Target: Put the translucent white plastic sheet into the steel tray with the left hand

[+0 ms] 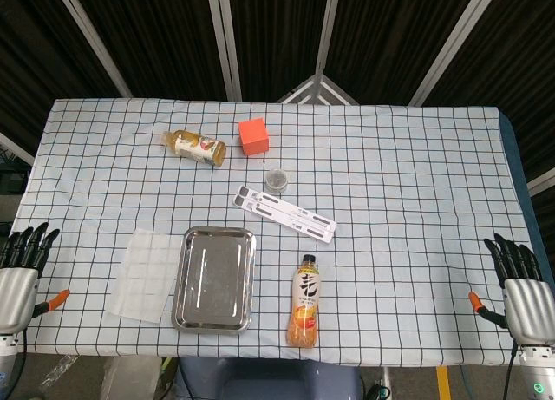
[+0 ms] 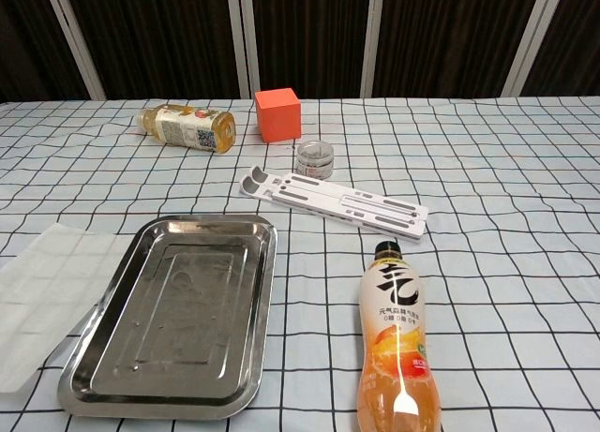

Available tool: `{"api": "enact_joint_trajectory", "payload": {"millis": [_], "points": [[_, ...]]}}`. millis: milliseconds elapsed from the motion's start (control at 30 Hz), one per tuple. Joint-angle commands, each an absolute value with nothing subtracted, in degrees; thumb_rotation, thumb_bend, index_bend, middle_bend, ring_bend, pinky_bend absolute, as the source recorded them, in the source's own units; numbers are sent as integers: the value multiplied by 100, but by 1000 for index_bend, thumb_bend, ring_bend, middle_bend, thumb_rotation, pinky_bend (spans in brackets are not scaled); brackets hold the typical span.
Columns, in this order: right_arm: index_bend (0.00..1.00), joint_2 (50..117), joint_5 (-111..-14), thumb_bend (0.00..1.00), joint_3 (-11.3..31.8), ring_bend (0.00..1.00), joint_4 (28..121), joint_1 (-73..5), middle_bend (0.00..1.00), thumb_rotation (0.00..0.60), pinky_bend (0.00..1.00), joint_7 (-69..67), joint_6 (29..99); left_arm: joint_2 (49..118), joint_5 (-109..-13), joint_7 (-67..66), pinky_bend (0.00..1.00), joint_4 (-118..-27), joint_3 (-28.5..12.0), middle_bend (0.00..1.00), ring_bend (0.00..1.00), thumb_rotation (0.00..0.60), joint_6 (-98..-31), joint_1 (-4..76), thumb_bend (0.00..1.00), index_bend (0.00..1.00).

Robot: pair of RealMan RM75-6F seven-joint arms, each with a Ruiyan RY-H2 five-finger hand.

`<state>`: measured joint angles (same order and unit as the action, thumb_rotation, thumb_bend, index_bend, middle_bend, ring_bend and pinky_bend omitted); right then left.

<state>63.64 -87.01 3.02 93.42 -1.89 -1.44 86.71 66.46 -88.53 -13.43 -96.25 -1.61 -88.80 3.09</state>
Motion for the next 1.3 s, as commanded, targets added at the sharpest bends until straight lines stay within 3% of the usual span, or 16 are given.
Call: {"api": "enact_joint_trajectory", "payload": {"millis": [33,400,600,767,1000,1300], "points": [[0,6365,-8705,326,300,0,9343,-187,0,600,0,-142,8675,6644,-8854,-1346,0,-9624,-158,0,0,600,-8871,311,22,0],[0,6369,-8698,325,303,0,9343,-188,0,600,0,-121,8672,6593,-8937,-1428,0,-9643,-37,0,0,600,-8677,365,22,2],[0,6378,-8662,325,320,0,9348,-200,0,600,0,-95,8651,6440,-9120,-1645,0,-9627,264,0,0,600,-8057,571,67,197],[0,6378,-8689,325,312,0,9343,-188,0,600,0,-110,8681,6437,-9280,-1946,0,-9653,453,0,0,600,-7491,822,99,299],[0,6374,-8699,325,310,0,9339,-177,0,600,0,-155,8703,6299,-9308,-2293,0,-9595,667,0,0,600,-6531,1257,105,294],[0,6374,-8691,325,309,0,9344,-173,0,600,0,-162,8699,6121,-9203,-2580,0,-9469,734,0,0,600,-5954,1579,101,277]]}}
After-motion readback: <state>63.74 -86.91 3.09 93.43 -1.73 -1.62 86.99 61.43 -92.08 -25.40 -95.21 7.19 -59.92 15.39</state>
